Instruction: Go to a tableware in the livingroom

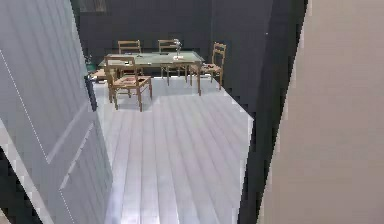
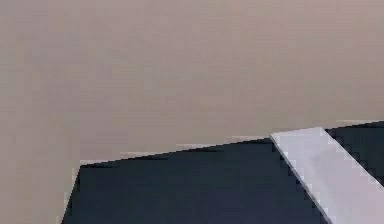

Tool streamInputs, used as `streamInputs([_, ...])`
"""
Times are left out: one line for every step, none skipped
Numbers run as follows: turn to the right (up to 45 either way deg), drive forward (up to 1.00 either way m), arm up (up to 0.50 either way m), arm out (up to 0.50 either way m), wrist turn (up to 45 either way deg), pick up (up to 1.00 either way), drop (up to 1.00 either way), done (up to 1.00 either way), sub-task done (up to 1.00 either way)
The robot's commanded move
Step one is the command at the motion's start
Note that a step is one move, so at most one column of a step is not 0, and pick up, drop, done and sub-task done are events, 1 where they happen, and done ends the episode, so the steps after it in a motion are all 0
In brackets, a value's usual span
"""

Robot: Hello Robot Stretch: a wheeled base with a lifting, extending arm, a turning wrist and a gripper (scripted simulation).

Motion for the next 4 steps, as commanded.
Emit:
streamInputs([0.0,0.45,0.0,0.0,0.0,0.0,0.0,0.0,0.0])
streamInputs([-12.0,0.0,0.0,0.0,0.0,0.0,0.0,0.0,0.0])
streamInputs([0.0,0.75,0.0,0.0,0.0,0.0,0.0,0.0,0.0])
streamInputs([-6.0,0.0,0.0,0.0,0.0,0.0,0.0,0.0,0.0])
